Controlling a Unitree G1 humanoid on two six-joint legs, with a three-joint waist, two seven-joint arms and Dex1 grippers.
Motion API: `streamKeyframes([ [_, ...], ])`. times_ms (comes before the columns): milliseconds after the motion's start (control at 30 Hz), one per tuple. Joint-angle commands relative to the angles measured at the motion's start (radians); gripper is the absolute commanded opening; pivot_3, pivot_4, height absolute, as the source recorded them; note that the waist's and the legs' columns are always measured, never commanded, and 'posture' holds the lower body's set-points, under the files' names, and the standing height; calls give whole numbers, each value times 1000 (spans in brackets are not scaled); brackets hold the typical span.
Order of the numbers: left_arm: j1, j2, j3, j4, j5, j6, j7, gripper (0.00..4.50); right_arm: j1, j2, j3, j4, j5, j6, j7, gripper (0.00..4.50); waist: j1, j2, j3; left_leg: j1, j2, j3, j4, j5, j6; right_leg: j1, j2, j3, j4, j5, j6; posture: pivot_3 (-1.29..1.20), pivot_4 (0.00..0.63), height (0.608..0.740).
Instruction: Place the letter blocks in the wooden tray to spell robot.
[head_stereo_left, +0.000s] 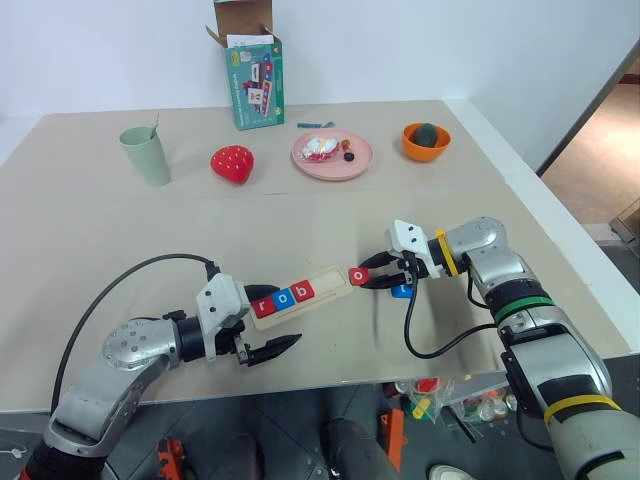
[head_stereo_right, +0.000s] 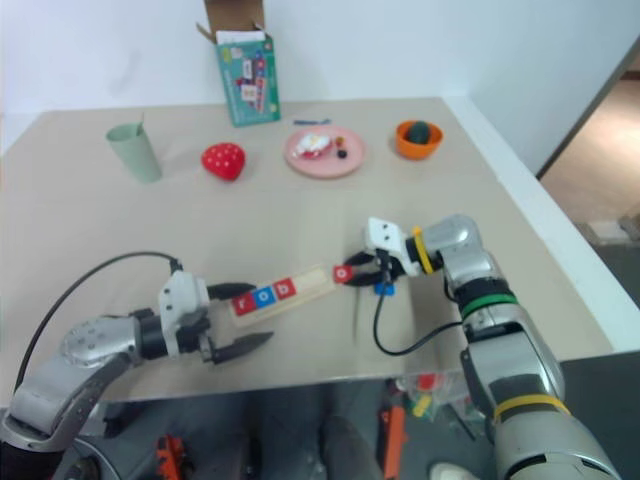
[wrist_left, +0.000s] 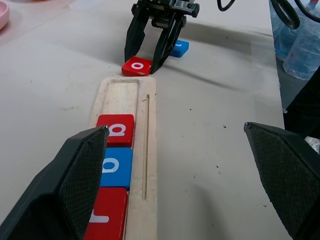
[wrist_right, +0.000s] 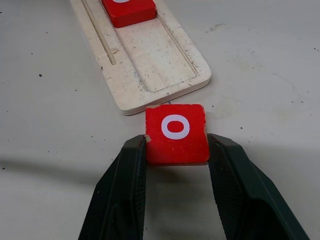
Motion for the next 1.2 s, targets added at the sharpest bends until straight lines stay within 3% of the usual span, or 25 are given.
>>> streamKeyframes([
  [33,-1,3,17,-26,2,-17,9,4500,-20,-20,-40,-51,22,11,12,1609,0,0,0,0,0,0,0,0,0,0,0,0,0,0,0,0,150,740],
  [400,27,-60,116,7,-98,58,97,4500,-15,18,-28,-244,73,83,66,1609,0,0,0,0,1,-1,1,0,0,0,0,-1,1,0,0,0,150,740],
  [733,56,-57,111,-17,-99,59,120,4500,-92,89,57,-65,-29,-55,67,1609,0,0,0,0,0,-1,1,0,0,0,0,-1,1,1,-1,0,150,740],
  [1200,64,-70,101,-58,-118,74,156,4500,-174,169,74,92,-81,-137,67,1609,-1,0,0,0,0,-1,1,0,-1,0,0,-1,1,1,-1,0,150,740],
])
